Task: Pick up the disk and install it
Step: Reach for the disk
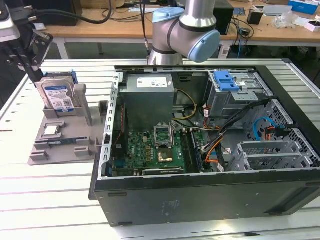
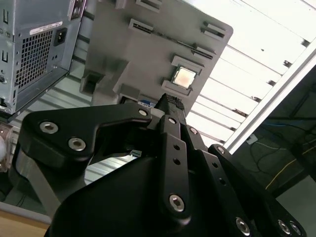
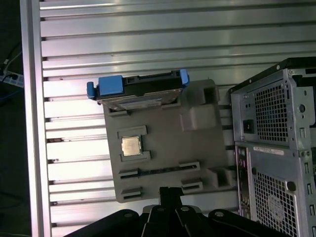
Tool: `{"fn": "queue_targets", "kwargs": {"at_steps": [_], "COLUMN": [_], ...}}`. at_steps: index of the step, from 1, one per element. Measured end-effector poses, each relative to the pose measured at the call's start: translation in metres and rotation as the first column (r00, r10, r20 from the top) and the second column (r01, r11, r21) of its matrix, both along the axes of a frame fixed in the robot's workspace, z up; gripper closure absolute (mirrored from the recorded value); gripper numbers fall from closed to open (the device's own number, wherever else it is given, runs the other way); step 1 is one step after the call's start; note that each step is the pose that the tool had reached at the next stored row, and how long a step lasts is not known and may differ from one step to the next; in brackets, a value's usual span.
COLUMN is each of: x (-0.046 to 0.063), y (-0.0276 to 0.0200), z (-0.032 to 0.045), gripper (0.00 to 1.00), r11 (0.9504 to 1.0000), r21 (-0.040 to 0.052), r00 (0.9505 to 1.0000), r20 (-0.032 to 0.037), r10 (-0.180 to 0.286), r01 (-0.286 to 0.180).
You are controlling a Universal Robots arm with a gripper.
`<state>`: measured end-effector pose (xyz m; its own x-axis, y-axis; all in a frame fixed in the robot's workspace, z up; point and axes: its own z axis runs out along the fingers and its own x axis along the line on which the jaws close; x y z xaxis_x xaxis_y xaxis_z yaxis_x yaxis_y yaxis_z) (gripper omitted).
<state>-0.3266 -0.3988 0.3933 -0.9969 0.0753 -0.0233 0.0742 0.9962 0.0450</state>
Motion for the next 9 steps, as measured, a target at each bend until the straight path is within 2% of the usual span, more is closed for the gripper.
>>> {"fn": "queue_targets", "kwargs": {"at_steps": [9], "x": [-0.019], "y": [0.0000], "z": [0.0000], "gripper": [0.90], "r11": [1.0000], "r21": [0.0001], "r00": [1.0000], "r20": [0.0000], "r10": [0.000], "r01": [0.000]}}
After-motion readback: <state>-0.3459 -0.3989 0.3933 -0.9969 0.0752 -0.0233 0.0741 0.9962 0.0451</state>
